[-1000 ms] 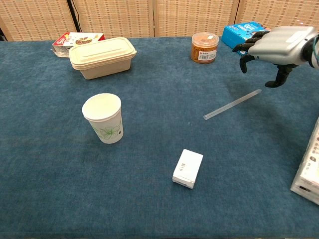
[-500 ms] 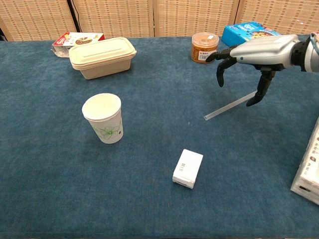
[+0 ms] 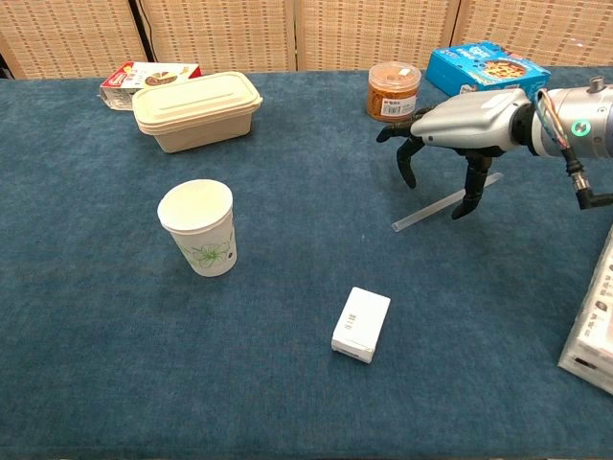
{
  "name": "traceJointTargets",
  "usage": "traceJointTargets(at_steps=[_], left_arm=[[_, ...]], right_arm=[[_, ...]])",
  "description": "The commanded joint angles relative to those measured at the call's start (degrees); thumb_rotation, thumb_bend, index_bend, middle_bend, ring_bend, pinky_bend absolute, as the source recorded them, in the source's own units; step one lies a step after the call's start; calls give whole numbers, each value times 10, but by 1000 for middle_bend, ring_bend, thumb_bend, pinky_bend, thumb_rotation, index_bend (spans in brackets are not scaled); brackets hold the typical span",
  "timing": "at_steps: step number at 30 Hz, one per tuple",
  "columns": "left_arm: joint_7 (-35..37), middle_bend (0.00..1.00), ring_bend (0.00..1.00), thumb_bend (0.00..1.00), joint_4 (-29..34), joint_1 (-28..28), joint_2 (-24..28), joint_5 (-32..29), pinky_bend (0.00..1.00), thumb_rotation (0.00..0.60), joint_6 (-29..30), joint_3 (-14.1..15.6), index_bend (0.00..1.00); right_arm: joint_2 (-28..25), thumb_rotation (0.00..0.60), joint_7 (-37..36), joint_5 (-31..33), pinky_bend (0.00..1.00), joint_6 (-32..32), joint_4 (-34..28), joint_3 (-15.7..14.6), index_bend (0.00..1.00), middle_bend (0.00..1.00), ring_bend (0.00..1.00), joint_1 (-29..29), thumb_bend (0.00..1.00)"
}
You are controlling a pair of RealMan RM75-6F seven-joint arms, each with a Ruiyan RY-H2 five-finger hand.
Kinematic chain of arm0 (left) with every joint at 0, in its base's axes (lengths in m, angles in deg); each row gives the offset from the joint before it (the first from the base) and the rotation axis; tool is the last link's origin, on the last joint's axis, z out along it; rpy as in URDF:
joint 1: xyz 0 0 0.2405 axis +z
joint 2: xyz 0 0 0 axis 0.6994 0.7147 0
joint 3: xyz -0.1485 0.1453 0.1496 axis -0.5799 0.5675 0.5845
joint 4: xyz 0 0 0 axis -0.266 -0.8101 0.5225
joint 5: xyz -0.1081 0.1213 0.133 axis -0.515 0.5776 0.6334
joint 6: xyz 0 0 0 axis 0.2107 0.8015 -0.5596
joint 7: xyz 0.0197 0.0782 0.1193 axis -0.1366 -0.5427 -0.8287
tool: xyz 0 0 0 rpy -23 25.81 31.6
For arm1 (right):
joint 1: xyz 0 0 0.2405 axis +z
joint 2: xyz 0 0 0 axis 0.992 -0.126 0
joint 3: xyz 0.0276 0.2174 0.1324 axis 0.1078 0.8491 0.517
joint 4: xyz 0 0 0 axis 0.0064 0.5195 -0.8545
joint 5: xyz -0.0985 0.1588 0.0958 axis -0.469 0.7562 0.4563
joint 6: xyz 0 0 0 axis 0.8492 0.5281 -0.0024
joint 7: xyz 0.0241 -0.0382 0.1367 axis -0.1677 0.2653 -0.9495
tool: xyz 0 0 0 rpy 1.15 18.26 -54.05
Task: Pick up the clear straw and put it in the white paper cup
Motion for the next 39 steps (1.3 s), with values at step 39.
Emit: traceJointTargets(at_steps=[39], left_arm=[[3, 0, 0, 0, 0, -1, 1, 3, 0, 600, -1, 2, 0]], right_arm=[[25, 600, 126, 115, 0, -29, 2, -2, 523, 22, 0, 13, 341]])
